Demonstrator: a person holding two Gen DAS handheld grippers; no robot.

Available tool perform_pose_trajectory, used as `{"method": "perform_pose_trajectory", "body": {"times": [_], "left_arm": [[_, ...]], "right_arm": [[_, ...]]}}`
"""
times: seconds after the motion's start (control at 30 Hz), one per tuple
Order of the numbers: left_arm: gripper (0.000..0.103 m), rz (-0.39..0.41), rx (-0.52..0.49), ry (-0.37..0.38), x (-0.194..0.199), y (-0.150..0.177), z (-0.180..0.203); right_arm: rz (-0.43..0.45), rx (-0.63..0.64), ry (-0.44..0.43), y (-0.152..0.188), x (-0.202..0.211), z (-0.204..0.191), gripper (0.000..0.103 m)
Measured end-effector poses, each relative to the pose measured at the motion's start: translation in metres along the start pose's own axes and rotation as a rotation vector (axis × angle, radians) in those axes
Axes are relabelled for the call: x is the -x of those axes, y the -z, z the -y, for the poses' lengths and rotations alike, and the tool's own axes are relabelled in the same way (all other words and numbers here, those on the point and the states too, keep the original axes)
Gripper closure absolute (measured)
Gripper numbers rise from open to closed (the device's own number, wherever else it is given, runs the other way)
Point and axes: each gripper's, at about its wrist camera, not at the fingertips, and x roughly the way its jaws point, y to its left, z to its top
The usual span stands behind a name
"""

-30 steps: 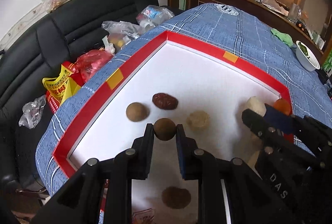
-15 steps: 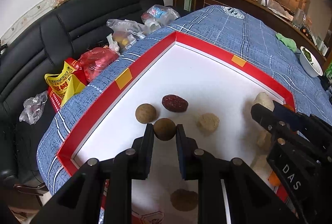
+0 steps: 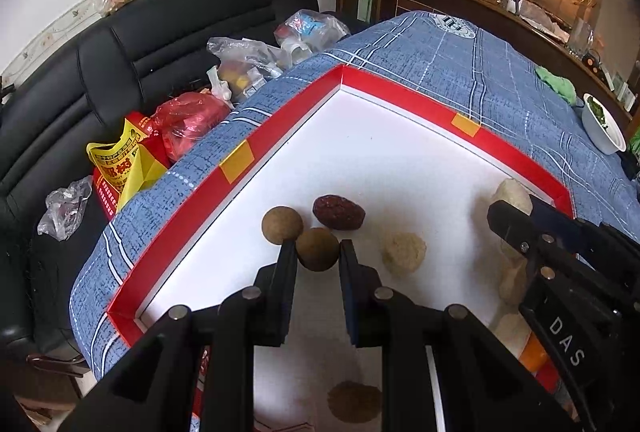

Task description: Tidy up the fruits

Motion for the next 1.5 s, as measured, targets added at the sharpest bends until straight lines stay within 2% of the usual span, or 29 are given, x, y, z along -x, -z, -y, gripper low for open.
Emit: {"method": "perform_pose_trajectory", "body": {"times": [0.57, 0.9, 1.0, 1.23, 1.5], "left_arm": [[0.084, 0.035, -0.003, -0.004, 0.011, -0.003, 0.002], [0.084, 0.015, -0.045, 0.052, 0.019, 0.016, 0.011], [0.084, 0.016, -0.052, 0.06, 0.019, 0.017, 0.015], [0.084, 0.016, -0.003, 0.002, 0.008, 0.005, 0.003], [0.084, 0.007, -0.001, -0.023, 0.008, 0.008, 0.005]], "right_arm": [[-0.005, 0.006, -0.002, -0.006, -0.006, 0.002, 0.074], [-0.034, 0.051, -0.021, -0.027, -0.026, -0.008, 0.074], [-0.038, 0.044, -0.018, -0.02, -0.023, -0.003, 0.074], [-0.026, 0.031, -0.009, 0.009, 0.008, 0.005, 0.074], [-0.017, 0.046, -0.023, 0.045, 0.038, -0.007, 0.074]]}}
